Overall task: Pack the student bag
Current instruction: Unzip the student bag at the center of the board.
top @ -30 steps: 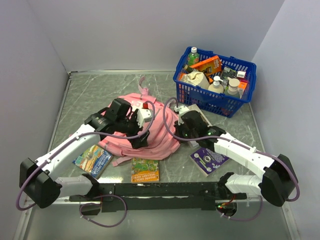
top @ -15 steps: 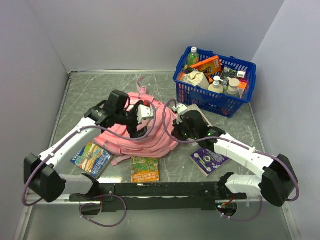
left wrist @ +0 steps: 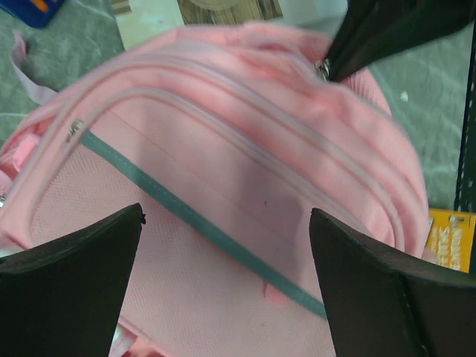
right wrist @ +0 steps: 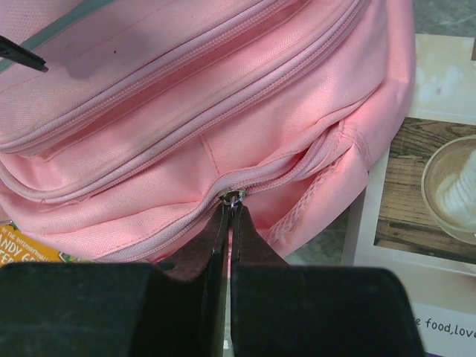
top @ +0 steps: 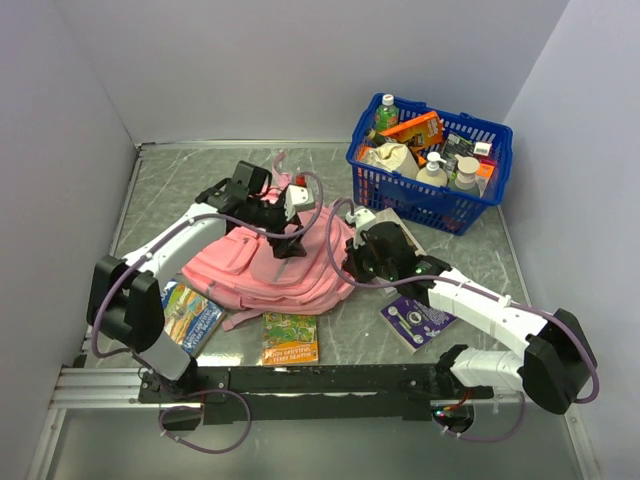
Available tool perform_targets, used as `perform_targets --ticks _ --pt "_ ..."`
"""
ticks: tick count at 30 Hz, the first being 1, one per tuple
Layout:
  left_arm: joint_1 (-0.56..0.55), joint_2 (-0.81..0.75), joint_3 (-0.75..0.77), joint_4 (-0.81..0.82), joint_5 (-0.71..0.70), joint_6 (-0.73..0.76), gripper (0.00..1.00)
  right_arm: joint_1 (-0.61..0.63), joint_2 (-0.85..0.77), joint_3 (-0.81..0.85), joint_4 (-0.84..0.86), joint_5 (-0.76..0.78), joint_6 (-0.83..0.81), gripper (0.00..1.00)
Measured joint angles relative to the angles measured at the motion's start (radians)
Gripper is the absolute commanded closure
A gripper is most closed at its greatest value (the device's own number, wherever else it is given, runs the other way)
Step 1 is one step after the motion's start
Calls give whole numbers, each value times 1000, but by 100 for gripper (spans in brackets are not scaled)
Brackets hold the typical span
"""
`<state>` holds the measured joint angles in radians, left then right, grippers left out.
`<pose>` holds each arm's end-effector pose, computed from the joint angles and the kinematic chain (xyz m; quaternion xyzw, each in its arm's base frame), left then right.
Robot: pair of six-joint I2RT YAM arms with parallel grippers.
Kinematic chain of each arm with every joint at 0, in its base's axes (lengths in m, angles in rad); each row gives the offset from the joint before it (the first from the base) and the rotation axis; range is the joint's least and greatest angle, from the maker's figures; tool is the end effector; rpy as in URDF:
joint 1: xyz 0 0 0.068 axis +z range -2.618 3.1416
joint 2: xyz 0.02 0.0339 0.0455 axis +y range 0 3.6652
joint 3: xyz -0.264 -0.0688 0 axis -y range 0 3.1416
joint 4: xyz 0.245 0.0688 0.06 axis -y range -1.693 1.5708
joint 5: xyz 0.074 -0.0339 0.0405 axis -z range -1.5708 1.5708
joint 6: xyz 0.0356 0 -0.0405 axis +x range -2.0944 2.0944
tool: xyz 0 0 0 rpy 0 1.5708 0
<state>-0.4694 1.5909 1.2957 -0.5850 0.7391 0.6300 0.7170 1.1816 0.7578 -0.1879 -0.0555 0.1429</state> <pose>0.2933 -0.1757 0.2862 0.5627 0.6843 -0.3135 0.3419 0.1928 0.1707 0.2488 -0.2634 0.8470 0.2146 0.4090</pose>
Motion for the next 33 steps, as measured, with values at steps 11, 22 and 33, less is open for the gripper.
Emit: perform_targets --ticks 11,22,33 --pt "-187 -66 -136 208 -213 -264 4 5 -42 -35 16 21 1 100" --pt "-192 4 -139 359 -402 -360 41 19 -55 -46 34 23 8 100" --pt "-179 5 -132 349 -436 -357 66 32 -56 -47 40 20 9 100"
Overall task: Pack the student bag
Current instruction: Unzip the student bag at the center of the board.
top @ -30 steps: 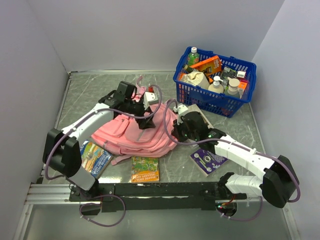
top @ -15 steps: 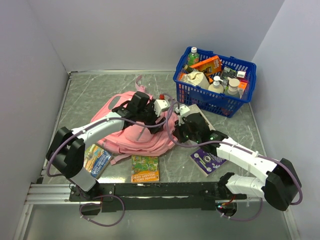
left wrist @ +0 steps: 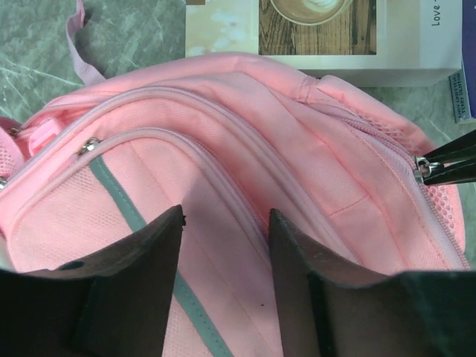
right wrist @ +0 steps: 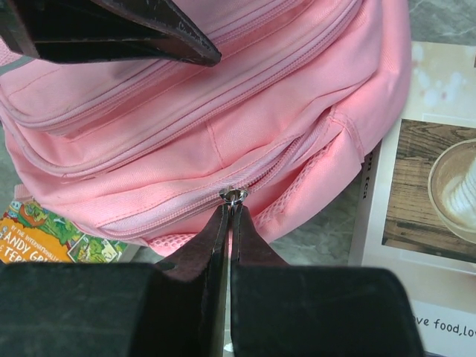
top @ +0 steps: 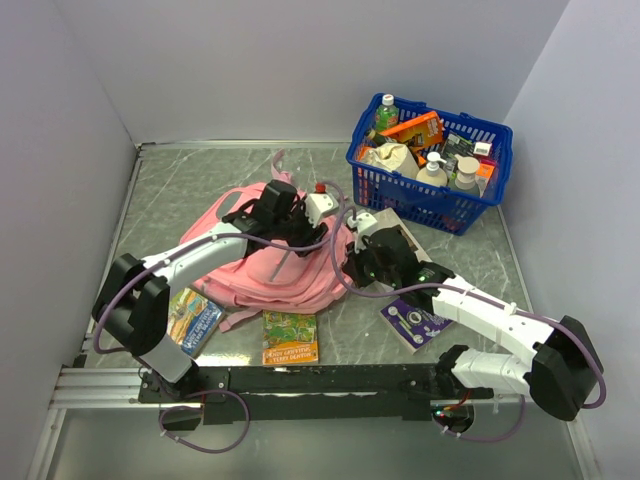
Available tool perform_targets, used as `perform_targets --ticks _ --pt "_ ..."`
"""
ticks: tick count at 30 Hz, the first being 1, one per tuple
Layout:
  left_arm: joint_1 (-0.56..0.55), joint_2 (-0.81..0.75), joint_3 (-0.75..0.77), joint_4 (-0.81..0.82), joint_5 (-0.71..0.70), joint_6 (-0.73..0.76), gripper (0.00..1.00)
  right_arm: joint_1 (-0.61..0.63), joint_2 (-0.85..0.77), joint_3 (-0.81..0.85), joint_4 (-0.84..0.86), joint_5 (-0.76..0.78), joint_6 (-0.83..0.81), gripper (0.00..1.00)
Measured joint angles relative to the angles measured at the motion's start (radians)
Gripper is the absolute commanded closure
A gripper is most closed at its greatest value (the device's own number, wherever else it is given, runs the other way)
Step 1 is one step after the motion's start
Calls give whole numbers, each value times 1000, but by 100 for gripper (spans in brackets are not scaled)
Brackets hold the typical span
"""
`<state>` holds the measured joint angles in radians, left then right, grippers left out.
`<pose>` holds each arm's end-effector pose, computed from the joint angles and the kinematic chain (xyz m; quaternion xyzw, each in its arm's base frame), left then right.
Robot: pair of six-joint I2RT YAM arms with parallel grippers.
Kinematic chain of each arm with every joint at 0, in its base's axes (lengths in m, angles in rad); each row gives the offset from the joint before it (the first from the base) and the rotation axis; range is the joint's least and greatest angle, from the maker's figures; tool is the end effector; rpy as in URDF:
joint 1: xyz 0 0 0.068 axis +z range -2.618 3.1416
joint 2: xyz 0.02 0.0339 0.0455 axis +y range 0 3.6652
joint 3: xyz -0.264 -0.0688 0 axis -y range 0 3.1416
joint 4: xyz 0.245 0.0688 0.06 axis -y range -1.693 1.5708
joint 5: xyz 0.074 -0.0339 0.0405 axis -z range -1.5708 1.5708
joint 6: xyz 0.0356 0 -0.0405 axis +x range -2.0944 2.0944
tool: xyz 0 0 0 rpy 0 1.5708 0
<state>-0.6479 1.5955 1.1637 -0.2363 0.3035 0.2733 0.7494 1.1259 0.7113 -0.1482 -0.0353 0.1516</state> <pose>0.2798 -0.2251 0.2625 0.4544 0.7675 -0.2139 0.3983 0.1803 0.1695 0.2496 -0.2660 0.8342 0.2242 0.4279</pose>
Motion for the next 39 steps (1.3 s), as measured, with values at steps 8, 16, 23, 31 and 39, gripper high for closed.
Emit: perform_targets --ticks 8,16,23,31,39 --pt "-4 18 14 -40 -27 -10 99 7 1 0 5 3 2 100" --pt "23 19 77 -95 -14 -205 99 150 39 44 -25 132 -5 100" --pt "103 18 89 -97 84 -384 99 281 88 89 -31 281 16 100" --pt "130 8 88 -88 104 -564 99 395 211 188 -123 422 63 100" --pt "163 10 113 -41 128 -722 99 537 313 355 -220 473 118 100"
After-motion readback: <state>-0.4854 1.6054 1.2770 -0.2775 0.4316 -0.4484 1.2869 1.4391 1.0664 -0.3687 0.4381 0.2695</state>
